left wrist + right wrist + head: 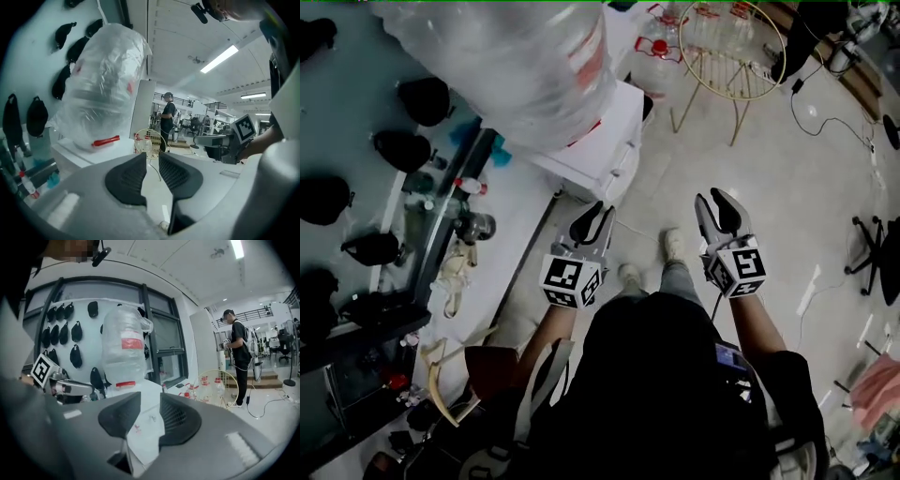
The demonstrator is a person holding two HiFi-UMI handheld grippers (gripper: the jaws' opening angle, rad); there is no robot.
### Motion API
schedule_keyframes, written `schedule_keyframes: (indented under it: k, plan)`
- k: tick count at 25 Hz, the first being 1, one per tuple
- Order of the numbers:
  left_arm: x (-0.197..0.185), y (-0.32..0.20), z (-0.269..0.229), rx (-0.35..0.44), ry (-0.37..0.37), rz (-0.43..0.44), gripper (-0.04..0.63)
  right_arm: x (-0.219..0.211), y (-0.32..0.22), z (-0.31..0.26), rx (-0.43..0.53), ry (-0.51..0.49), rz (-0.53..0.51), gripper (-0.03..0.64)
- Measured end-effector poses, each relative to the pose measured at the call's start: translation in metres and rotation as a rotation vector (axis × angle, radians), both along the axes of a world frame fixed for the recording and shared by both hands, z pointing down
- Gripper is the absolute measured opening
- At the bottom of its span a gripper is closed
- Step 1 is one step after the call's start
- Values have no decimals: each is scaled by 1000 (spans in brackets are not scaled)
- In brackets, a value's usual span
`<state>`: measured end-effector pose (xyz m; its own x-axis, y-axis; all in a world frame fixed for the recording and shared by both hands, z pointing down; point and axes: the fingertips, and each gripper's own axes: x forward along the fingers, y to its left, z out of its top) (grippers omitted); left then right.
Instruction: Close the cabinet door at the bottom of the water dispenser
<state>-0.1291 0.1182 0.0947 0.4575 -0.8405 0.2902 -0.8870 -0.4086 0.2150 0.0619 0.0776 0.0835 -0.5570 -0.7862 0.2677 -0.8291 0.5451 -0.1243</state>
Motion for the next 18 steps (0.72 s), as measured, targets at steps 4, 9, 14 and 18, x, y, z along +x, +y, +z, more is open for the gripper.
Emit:
schedule_keyframes:
  k: [4,9,14,18]
  plan:
    - [-18,7,-33,45,2,-49,50,-8,7,-40,51,-36,-44,104]
    - [-24,8,-70,105,-10,-111,17,-10,2,-77,106,-76,-123,71]
    - [-20,14,-96,153,-11,-184,8,-5,-1,-104,142,-131,-201,54]
    - [-6,16,-111,188,-25,-222,8,1,1,-117,162,-151,-256,40]
